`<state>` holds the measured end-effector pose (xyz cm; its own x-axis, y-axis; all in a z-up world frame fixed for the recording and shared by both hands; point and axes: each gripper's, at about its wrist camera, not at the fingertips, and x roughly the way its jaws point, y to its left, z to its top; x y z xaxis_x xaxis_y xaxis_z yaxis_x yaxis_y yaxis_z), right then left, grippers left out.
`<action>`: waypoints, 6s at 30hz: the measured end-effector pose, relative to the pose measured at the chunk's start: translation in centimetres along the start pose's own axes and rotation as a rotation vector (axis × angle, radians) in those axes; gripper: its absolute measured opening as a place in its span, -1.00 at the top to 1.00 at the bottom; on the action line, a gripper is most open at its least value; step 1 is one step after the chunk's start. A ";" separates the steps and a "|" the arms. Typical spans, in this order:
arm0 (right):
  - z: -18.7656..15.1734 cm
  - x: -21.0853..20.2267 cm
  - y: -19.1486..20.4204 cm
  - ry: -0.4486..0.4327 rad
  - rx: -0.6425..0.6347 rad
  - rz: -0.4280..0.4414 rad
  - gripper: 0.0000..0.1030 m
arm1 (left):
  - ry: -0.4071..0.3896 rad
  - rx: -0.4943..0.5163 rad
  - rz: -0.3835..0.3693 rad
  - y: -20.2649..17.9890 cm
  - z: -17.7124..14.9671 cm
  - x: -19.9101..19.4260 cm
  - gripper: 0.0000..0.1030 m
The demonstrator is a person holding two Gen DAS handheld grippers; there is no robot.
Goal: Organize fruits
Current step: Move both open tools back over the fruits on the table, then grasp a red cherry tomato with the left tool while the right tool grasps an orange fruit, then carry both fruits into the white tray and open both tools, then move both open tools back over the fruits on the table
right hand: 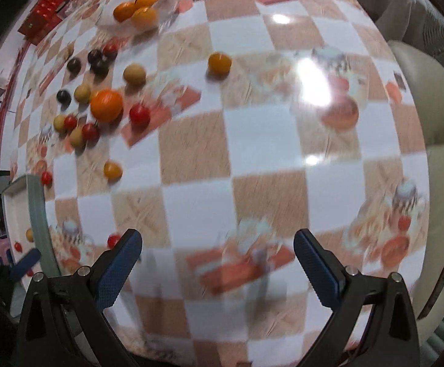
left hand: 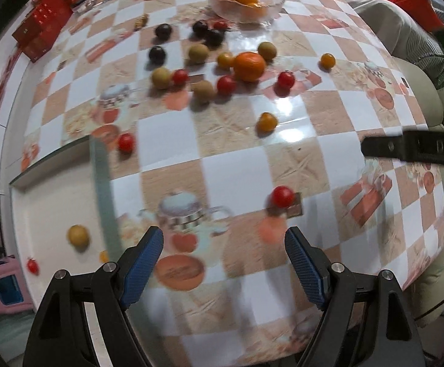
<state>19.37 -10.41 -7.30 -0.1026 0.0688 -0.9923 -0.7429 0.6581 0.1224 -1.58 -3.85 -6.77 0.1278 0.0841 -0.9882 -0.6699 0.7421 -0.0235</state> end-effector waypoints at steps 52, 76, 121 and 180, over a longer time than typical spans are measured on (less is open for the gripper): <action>7.5 1.7 -0.3 -0.183 -0.151 0.039 0.55 | 0.043 -0.126 -0.095 -4.7 2.7 4.4 0.53; -2.5 -3.0 3.9 -0.117 -0.154 0.108 0.55 | -0.047 -0.115 -0.105 2.4 -0.8 -2.8 0.53; -5.3 -1.9 33.3 -0.070 -0.620 0.161 0.55 | -0.140 -0.445 0.021 24.6 -8.4 -4.5 0.53; -2.4 2.6 19.3 0.069 -0.238 0.094 -0.68 | -0.021 -0.224 0.126 17.1 -5.1 -2.2 -0.63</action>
<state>3.18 0.70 -7.42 -0.2175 0.0646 -0.9739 -0.8620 0.4553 0.2227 -16.99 5.27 -5.72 0.0465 0.1821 -0.9822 -0.8264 0.5594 0.0646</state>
